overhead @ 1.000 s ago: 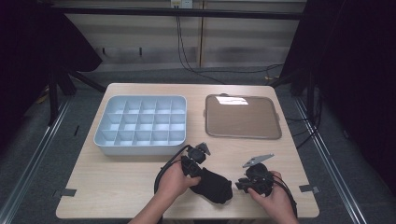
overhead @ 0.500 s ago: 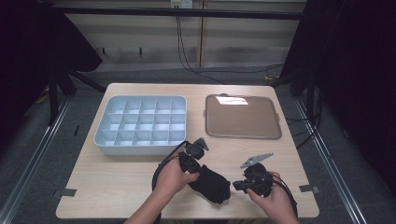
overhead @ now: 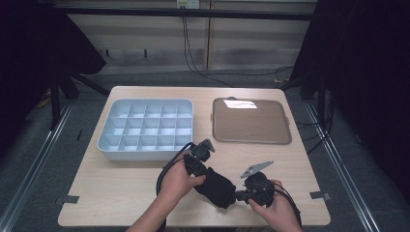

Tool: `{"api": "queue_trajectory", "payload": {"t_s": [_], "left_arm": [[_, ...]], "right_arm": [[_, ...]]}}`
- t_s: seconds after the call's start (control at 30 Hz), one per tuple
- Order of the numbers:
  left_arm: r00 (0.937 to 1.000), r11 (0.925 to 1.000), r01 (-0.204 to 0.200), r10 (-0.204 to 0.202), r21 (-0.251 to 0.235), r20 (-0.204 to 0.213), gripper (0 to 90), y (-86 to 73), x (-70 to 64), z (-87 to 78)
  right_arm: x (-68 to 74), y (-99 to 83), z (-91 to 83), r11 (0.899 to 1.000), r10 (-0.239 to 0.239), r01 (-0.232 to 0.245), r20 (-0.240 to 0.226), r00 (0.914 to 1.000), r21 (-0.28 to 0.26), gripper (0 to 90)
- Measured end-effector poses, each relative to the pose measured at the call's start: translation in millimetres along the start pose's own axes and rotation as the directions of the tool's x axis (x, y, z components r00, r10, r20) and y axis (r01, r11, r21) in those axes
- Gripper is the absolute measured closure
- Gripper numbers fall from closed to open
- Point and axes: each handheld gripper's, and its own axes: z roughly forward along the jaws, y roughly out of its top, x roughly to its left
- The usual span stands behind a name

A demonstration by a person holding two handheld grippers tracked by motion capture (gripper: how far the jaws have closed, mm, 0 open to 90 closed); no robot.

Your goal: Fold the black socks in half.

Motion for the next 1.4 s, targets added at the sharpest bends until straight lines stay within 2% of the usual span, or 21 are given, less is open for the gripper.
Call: {"api": "queue_trajectory", "payload": {"t_s": [0.1, 0.17, 0.43, 0.67, 0.73, 0.87, 1.07, 1.1, 1.13, 1.23, 1.4], "left_arm": [[1.0000, 1.0000, -0.002, 0.002, 0.001, -0.003, 78.0, 2.7, -4.3, -2.7], [0.9998, 0.9998, -0.018, 0.018, 0.003, 0.000, 78.0, 3.9, -6.8, -5.1], [0.9985, 0.9986, -0.053, 0.053, 0.002, 0.012, 78.6, 6.8, -18.9, -8.9], [0.9953, 0.9958, -0.092, 0.092, -0.009, 0.031, 79.1, 10.2, -29.9, -11.1], [0.9958, 0.9963, -0.085, 0.085, -0.011, 0.035, 79.1, 10.0, -33.0, -10.8], [0.9938, 0.9947, -0.103, 0.103, -0.008, 0.042, 79.2, 9.1, -36.0, -7.8], [0.9910, 0.9930, -0.118, 0.118, -0.004, 0.064, 79.2, 7.8, -38.1, -2.2], [0.9903, 0.9922, -0.125, 0.125, -0.005, 0.061, 79.2, 7.9, -39.1, -1.3], [0.9913, 0.9935, -0.113, 0.114, -0.011, 0.066, 79.2, 7.7, -41.0, -0.1], [0.9886, 0.9909, -0.134, 0.134, -0.006, 0.069, 79.2, 8.7, -43.5, 2.2], [0.9878, 0.9903, -0.139, 0.139, -0.005, 0.071, 79.0, 8.9, -48.0, 8.2]], "right_arm": [[1.2, 1.2, 6.8, 1.000, 0.002, -0.002, 0.006, 1.0000, 0.013, 90.0], [0.6, 2.2, 11.1, 1.000, 0.000, 0.000, 0.010, 1.0000, 0.017, 90.0], [-4.6, 0.3, 11.9, 1.000, 0.028, -0.028, 0.013, 0.9995, 0.007, 90.0], [-3.3, 1.5, 14.3, 1.000, 0.014, -0.014, 0.019, 0.9997, 0.008, 90.0], [-2.7, 2.9, 15.3, 1.000, 0.026, -0.026, 0.020, 0.9995, 0.006, 90.0], [-2.8, 5.0, 17.7, 1.000, 0.018, -0.019, 0.020, 0.9996, 0.002, 90.0], [-5.1, 4.3, 18.8, 0.999, 0.041, -0.041, 0.017, 0.9990, -0.008, 90.0], [-5.0, 4.2, 19.1, 0.999, 0.046, -0.045, 0.013, 0.9989, -0.008, 90.0], [-5.0, 4.2, 19.4, 0.999, 0.046, -0.046, 0.015, 0.9988, -0.008, 90.0], [-4.5, 4.6, 19.6, 0.999, 0.042, -0.042, 0.019, 0.9989, -0.007, 90.0], [-4.8, 4.2, 19.6, 0.999, 0.042, -0.042, 0.021, 0.9989, -0.012, 90.0]]}}
